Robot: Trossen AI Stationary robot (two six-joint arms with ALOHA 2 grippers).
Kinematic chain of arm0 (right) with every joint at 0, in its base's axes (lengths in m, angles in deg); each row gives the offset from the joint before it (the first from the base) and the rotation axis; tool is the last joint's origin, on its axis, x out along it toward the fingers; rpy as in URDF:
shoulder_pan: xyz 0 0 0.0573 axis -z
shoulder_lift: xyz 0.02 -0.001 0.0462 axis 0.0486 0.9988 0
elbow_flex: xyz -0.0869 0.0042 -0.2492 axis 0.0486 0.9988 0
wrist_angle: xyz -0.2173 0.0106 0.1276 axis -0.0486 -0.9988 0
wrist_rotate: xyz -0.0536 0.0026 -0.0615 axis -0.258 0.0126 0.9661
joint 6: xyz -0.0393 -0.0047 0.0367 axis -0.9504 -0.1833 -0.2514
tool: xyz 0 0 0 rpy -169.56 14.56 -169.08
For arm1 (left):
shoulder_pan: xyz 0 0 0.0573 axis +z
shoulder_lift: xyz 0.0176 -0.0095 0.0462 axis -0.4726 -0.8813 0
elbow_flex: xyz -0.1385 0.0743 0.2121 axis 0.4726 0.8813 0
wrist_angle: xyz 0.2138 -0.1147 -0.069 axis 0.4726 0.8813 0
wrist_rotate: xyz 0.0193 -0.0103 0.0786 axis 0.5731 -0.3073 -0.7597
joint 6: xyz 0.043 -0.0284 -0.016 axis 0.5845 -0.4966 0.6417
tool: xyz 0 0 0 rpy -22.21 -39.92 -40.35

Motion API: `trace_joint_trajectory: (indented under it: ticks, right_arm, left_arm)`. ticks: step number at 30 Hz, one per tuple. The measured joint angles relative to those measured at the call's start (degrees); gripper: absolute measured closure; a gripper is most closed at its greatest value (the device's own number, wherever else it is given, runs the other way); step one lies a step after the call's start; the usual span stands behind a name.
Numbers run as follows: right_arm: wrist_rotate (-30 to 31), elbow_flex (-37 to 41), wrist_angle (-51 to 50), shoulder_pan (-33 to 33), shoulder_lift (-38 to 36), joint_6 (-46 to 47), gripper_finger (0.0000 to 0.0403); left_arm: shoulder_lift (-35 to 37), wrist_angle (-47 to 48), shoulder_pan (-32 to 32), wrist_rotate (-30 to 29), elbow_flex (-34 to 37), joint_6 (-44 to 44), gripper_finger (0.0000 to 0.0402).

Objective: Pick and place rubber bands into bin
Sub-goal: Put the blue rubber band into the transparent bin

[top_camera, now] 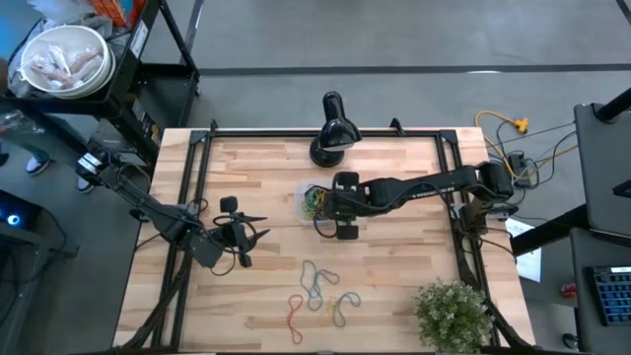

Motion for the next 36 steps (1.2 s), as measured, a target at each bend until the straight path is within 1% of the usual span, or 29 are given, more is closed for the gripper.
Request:
trace_joint_trajectory:
  ticks: [2,3,7,9,14,17,23,27,36]
  right_arm:
    - [-0.8,-0.06,0.02,-0.03,0.0,-0.62,0.0312]
    - [-2.13,-0.06,0.0,-0.32,0.0,-1.33,0.0309]
    - [-9.95,0.44,1.71,-2.11,0.0,-3.77,0.0306]
    - [-12.24,0.88,3.37,-3.11,0.0,-3.93,0.0307]
    - [-12.41,1.46,5.67,-5.92,0.01,-3.78,0.0314]
    - [-12.63,2.56,9.01,-7.87,0.02,-3.03,0.0319]
    - [-16.21,7.25,16.79,-11.1,0.02,-1.98,0.0328]
    - [-16.66,10.86,22.37,-12.65,0.02,0.65,0.0331]
    - [-18.61,18.16,37.68,-14.26,0.15,3.46,0.0314]
  left_arm:
    - [0.0,0.01,0.0,0.0,0.02,0.02,0.0265]
    - [0.0,0.01,0.0,0.0,0.02,0.02,0.0265]
    - [0.0,0.02,0.0,0.0,0.02,0.01,0.0265]
    - [0.0,0.03,0.0,0.0,0.02,0.02,0.0265]
    - [0.0,0.03,0.0,0.0,0.02,0.02,0.0265]
    - [0.0,0.03,0.0,0.0,0.04,0.02,0.0265]
    - [0.0,0.02,0.0,0.0,0.05,0.01,0.0265]
    - [-0.21,0.01,0.0,0.0,0.09,0.0,0.0265]
    - [-1.01,-0.03,0.02,0.0,0.09,0.02,0.0265]
